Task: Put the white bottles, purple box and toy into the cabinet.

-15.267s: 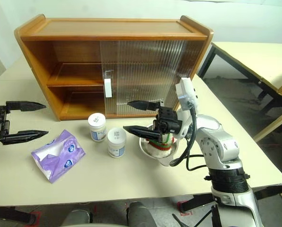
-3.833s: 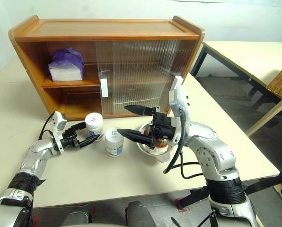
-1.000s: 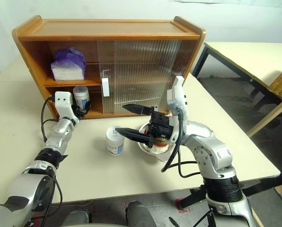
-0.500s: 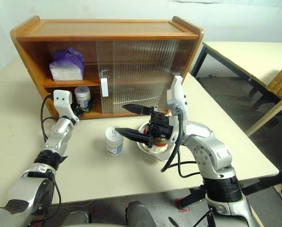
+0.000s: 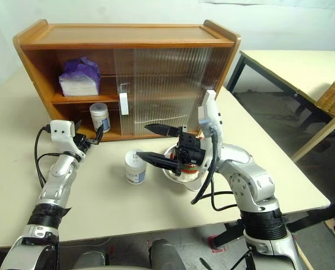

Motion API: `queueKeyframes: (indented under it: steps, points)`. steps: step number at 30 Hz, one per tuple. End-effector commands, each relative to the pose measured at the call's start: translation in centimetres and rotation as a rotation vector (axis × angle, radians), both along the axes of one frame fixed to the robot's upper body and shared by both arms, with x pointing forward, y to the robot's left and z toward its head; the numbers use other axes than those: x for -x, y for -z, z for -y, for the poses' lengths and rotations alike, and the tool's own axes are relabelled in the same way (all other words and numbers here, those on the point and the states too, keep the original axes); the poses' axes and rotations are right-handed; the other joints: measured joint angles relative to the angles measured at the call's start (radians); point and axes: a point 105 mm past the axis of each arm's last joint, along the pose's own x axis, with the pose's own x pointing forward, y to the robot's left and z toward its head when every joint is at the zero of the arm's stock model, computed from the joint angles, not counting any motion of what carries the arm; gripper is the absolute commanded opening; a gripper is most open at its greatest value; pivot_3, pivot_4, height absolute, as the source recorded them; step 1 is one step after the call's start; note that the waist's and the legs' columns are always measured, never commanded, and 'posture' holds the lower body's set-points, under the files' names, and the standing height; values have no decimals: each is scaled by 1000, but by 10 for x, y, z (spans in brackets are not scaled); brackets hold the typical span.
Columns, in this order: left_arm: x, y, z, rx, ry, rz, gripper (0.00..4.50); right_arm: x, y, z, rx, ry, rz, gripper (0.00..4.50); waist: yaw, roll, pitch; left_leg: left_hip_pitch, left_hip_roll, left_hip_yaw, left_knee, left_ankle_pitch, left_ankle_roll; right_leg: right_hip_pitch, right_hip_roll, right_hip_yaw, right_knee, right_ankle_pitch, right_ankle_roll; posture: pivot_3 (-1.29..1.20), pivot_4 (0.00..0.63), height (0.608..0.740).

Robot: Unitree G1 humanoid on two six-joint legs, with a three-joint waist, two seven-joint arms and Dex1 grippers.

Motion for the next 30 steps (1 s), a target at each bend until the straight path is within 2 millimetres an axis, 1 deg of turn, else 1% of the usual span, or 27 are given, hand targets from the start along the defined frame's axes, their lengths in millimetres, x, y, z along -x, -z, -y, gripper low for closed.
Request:
queueKeyframes:
  steps: [1, 8, 9, 10, 13, 19, 26, 30]
  points:
    - [1, 5, -4, 16, -19, -26, 3185, -1, -2, -3, 12, -12, 13, 4500, 1, 0, 0, 0, 0, 0, 0, 0, 0, 0, 0, 0, 0, 0, 0, -152, 0, 740]
    - [-5, 9, -4, 15, -56, -43, 573, 0, -3, -1, 18, -11, 16, 4500, 4, 0, 0, 0, 0, 0, 0, 0, 0, 0, 0, 0, 0, 0, 0, -157, 0, 740]
    - [-8, 11, -4, 13, -69, -51, 245, 1, -3, -1, 19, -11, 15, 4500, 3, 0, 0, 0, 0, 0, 0, 0, 0, 0, 0, 0, 0, 0, 0, -161, 0, 740]
    - [-10, 12, -4, 12, -77, -56, 14, 1, -2, -1, 19, -11, 14, 4500, 5, 0, 0, 0, 0, 0, 0, 0, 0, 0, 0, 0, 0, 0, 0, -161, 0, 740]
    - [-18, 14, -6, 11, -119, -70, 14, 1, -2, 0, 21, -9, 14, 4500, 5, 0, 0, 0, 0, 0, 0, 0, 0, 0, 0, 0, 0, 1, -1, -164, 0, 740]
    - [-31, 11, -2, -4, -140, -64, 14, 2, -1, 0, 23, -8, 15, 4500, 5, 0, 0, 0, 0, 0, 0, 0, 0, 0, 0, 0, 0, 1, -1, -171, 0, 740]
    - [-38, 16, 2, -18, -138, -80, 14, 2, -2, 0, 22, -5, 19, 4500, 3, 0, 0, 0, 0, 0, 0, 0, 0, 0, 0, 0, 0, 1, -1, -177, 0, 740]
    - [-42, 19, 8, -17, -105, -101, 14, 2, -4, 1, 22, 0, 24, 4500, 1, 0, 0, 0, 0, 0, 0, 1, 0, 0, 0, 0, 0, 1, -1, -184, 0, 740]
